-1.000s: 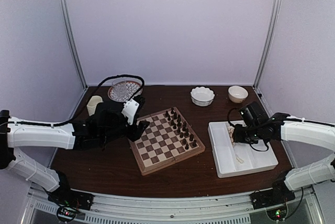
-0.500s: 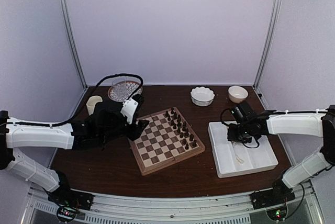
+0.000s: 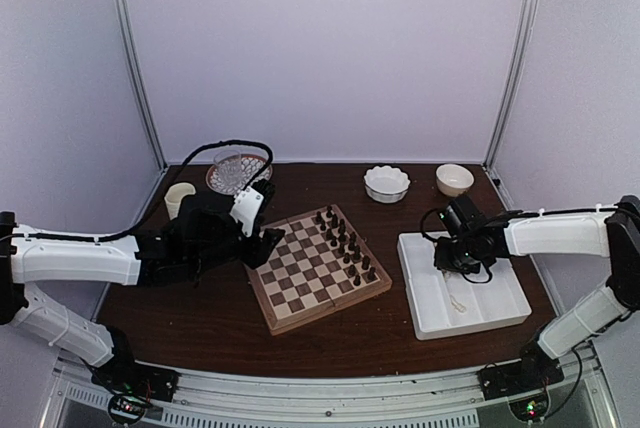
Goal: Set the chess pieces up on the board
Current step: Pick up the knight from the storage box.
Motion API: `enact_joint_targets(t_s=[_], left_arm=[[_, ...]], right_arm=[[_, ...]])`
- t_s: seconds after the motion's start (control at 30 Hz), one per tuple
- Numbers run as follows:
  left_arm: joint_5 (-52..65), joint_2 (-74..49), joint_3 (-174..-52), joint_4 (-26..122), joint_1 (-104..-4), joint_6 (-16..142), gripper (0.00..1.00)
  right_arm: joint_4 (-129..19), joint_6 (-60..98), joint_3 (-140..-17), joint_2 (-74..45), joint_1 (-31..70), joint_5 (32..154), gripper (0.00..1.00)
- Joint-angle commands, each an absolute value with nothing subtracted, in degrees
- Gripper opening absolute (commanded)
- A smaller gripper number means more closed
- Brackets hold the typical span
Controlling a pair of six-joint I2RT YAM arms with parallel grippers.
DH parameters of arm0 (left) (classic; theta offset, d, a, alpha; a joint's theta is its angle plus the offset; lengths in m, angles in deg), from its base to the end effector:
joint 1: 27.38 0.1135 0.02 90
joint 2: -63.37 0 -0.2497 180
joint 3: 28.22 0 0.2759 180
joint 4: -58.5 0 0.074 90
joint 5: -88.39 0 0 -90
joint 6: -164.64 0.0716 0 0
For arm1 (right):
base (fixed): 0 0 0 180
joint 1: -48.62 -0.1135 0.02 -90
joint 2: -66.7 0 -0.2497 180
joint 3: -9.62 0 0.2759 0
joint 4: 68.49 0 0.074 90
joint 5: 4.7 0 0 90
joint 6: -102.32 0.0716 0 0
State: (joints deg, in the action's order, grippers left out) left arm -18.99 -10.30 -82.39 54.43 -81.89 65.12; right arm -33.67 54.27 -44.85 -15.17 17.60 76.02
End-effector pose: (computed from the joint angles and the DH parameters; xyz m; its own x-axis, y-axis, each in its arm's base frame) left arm 0.2150 -0.2647 0.2041 -0.3312 0.1926 -0.9237 0.5712 0.8201 -0.0338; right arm 0.2605 0.1432 0.1057 -0.8608 0.2522 -0.4420 0.1765 0.9626 0.2055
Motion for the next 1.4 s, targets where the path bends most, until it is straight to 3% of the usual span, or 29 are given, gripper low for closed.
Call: enact_joint_targets(t_s=[0.0, 0.33, 0.5, 1.03, 1.2, 1.37], left_arm=[[-19.2, -9.2, -82.8, 55.5, -82.2, 65.3, 0.54], [-19.1, -9.4, -83.1, 55.1, -82.2, 65.2, 0.54], [-19.0, -9.4, -83.2, 55.1, -82.2, 65.1, 0.54], [-19.0, -10.7, -84.3, 53.9, -82.2, 64.9, 0.54], [-19.0, -10.7, -84.4, 53.7, -82.2, 64.7, 0.54], [-19.0, -10.9, -84.5, 53.6, -82.2, 64.7, 0.54]], right_arm=[[-32.9, 54.2, -46.8, -16.5, 18.1, 74.6, 0.27], [-30.1, 54.7, -47.0, -15.9, 18.1, 73.6, 0.19], [-31.1, 54.3, -45.4, -12.8, 18.1, 73.3, 0.29], [-33.0, 52.5, -46.2, -17.0, 18.2, 75.0, 0.27], [-33.2, 52.9, -45.6, -17.6, 18.2, 74.8, 0.22], [-32.7, 52.8, -45.8, -16.9, 18.2, 75.2, 0.06]])
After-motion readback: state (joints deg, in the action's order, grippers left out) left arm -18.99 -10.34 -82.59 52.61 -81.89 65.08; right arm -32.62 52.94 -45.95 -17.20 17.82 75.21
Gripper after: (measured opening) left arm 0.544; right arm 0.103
